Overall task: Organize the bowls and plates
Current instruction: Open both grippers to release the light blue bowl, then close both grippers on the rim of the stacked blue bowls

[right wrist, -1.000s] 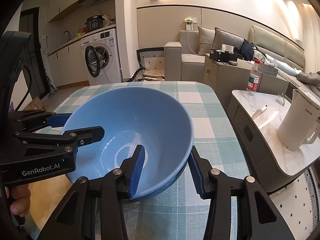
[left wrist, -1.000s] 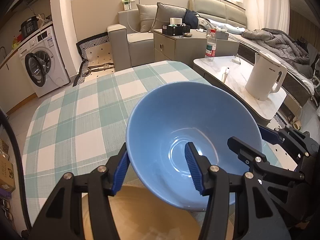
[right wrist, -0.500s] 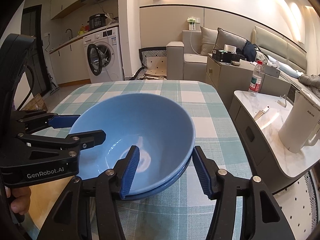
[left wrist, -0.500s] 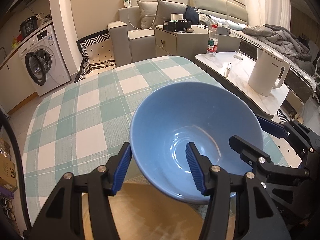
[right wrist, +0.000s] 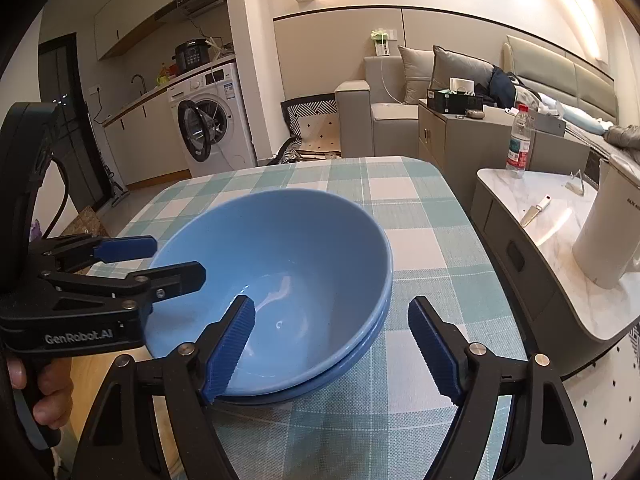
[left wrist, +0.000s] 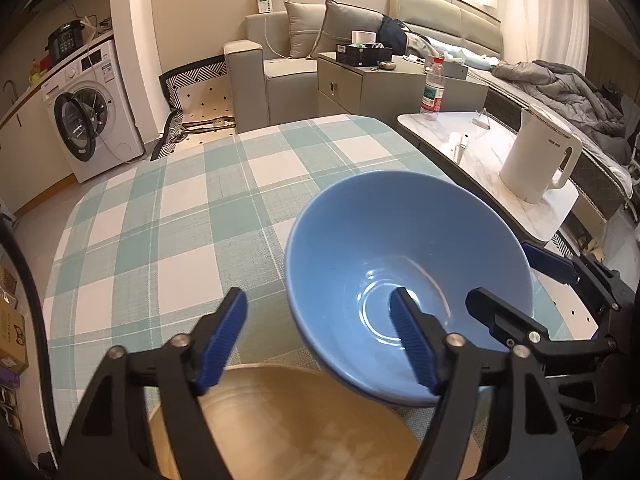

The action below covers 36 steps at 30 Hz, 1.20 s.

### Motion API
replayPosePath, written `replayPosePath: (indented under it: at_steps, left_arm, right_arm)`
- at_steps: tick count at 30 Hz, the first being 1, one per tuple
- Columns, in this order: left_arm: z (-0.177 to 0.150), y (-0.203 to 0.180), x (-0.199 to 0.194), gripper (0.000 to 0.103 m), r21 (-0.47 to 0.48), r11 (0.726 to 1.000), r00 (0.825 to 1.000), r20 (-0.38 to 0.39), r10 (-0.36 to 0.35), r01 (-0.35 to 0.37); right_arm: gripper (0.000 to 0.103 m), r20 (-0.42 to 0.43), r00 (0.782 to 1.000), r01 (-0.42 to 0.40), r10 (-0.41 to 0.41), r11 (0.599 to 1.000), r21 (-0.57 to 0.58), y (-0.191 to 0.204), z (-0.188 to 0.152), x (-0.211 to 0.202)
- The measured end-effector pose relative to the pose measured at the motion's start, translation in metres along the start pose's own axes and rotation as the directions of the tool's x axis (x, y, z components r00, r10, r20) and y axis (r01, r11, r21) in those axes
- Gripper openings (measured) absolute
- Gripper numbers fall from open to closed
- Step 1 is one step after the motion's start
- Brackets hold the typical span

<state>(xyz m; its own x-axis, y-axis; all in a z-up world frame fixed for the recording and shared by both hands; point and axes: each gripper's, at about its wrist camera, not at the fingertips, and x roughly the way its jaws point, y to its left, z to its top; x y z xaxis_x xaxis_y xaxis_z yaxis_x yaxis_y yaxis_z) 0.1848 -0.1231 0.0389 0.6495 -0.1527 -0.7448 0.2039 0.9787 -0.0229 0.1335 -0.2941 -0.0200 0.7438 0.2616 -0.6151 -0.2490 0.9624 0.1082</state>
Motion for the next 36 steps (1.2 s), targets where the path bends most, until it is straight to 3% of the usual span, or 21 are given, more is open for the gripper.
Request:
replayPosePath:
  at_steps: [12,15,20,26,36]
  left_arm:
    - [-0.003,0.026,0.012,0.08,-0.107,0.992,0.997,-0.015,-0.072,0.07]
    - [-0.004,0.026,0.014,0.079,-0.119,0.989,0.996,-0.014,-0.091,0.089]
    - [-0.004,0.023,0.019,0.053,-0.116,0.988,0.994,-0.025,-0.103,0.099]
    - [-0.005,0.018,0.024,0.04,-0.109,0.986,0.99,-0.054,-0.134,0.127]
    - [-0.006,0.013,0.023,0.039,-0.1,0.985,0.987,-0.062,-0.15,0.143]
  right_arm:
    - [0.081,-0.016,0.996,-0.086,0.088,0.991,0.101,-0.012,-0.005,0.012]
    - [0.076,-0.014,0.994,-0.106,0.108,0.989,0.108,-0.013,-0.005,0.013]
    - [0.07,-0.012,0.992,-0.126,0.128,0.987,0.103,-0.01,-0.006,0.012]
    - [0.069,-0.013,0.991,-0.132,0.134,0.986,0.107,-0.011,-0.005,0.012]
    - [0.069,-0.012,0.99,-0.142,0.144,0.984,0.106,-0.012,-0.005,0.01]
